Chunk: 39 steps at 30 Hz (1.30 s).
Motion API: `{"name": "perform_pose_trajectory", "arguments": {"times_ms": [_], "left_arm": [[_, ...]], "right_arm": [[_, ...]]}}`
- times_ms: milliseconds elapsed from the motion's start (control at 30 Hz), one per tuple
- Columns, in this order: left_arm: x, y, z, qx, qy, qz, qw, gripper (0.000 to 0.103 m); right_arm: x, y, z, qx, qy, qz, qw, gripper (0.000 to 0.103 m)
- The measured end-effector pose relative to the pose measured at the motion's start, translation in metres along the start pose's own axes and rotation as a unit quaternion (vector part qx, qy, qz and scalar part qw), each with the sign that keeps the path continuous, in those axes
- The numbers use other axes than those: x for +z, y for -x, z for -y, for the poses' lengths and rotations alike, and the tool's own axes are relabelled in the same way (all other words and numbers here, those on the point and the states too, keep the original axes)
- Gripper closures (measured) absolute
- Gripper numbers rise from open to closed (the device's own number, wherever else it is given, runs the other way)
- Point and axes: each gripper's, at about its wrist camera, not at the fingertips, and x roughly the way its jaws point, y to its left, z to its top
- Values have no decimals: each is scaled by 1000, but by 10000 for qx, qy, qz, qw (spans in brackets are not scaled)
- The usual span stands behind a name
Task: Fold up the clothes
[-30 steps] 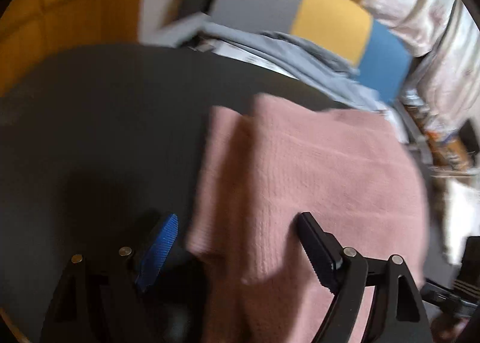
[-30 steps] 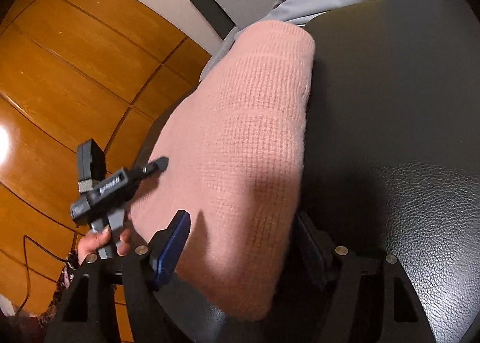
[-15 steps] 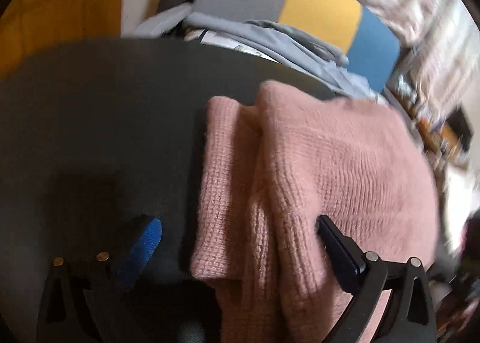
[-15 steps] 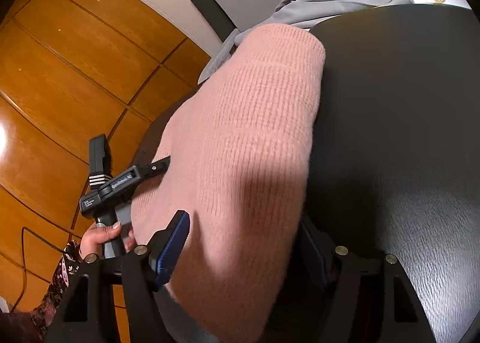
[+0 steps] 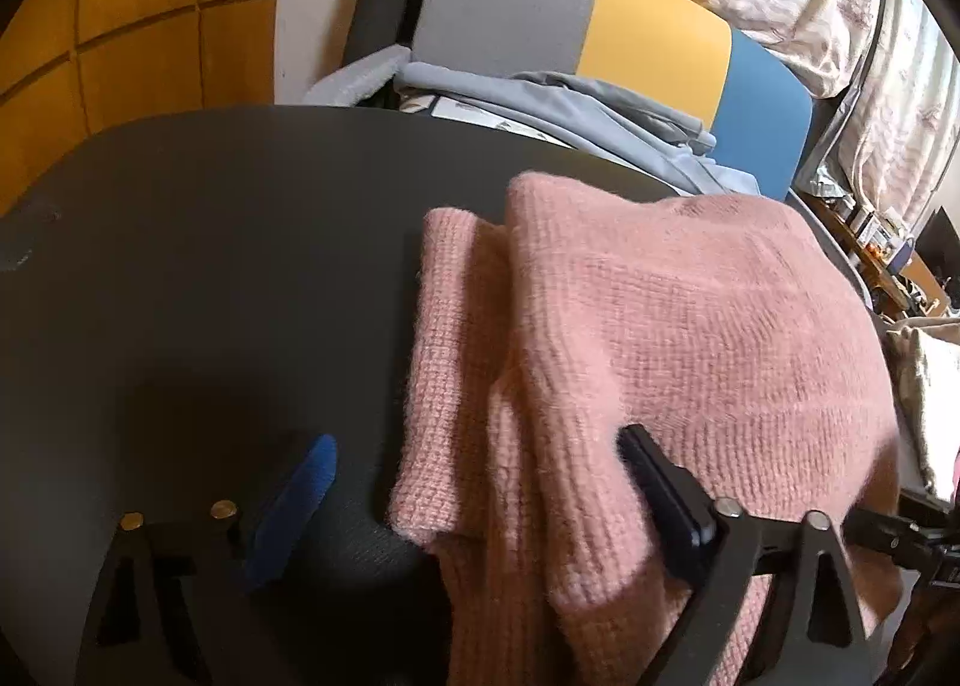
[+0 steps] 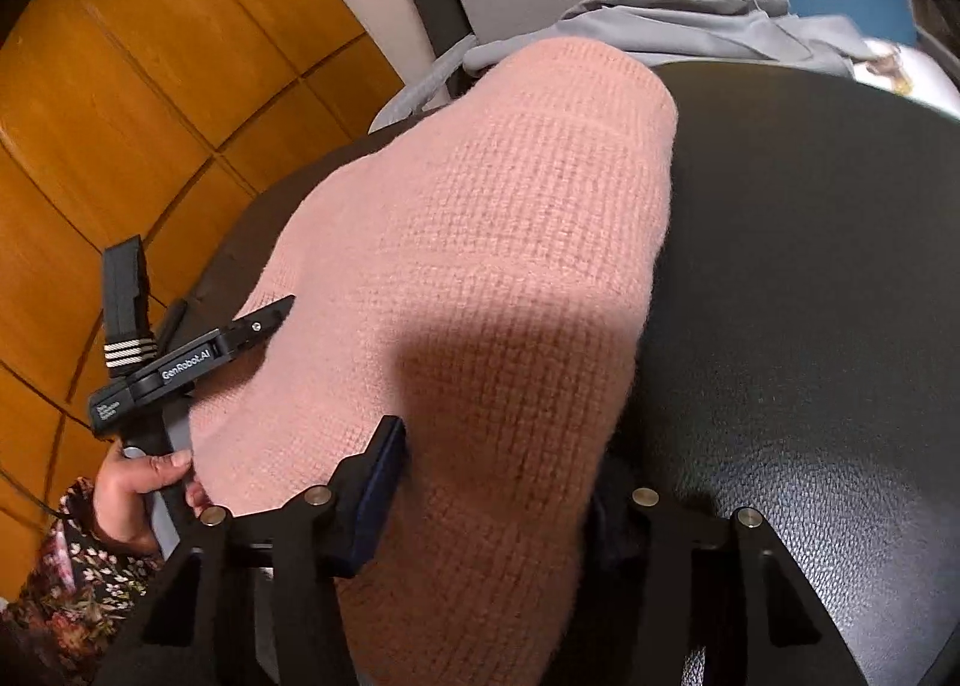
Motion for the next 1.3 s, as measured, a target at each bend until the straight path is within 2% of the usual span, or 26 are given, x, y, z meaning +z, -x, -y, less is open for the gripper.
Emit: {"name": "perform_pose_trajectory", "arguments": {"times_ms": [67, 233, 367, 533, 700, 867, 967, 1133, 1200, 1300], "left_arm": [[-6, 9, -8, 108, 29, 79, 9999, 21], [-23, 35, -43, 453, 349, 227, 9981, 28], [-39, 58, -85, 784, 787, 335, 9932, 28], [-59, 87, -137, 1217, 1305, 468, 9828, 28], [-73, 107, -177, 1639, 1652, 604, 9707, 28], [-76, 115, -208, 1951, 1844, 715, 9606, 27], [-73, 116, -224, 2076, 1943, 775, 9556, 27], [-66, 111, -241, 2234, 1952, 854, 9512, 25], [-64, 111, -243, 2248, 1969, 840, 9506, 25], [-67, 126, -246, 2089, 2332, 832, 9461, 26]], "right_arm": [[4, -2, -4, 6, 123, -16, 9999, 50], [20, -16, -35, 121, 713, -95, 9973, 50], [33, -44, -74, 247, 1248, -319, 9914, 50], [50, -99, -132, 535, 1808, -670, 9798, 50], [65, -148, -188, 753, 2297, -950, 9657, 50], [81, -189, -236, 777, 2770, -1072, 9517, 47], [90, -206, -253, 791, 2842, -1095, 9492, 45], [95, -226, -272, 839, 2762, -1014, 9520, 43], [97, -231, -273, 839, 2659, -957, 9556, 40], [101, -233, -274, 813, 2516, -911, 9601, 36]]}}
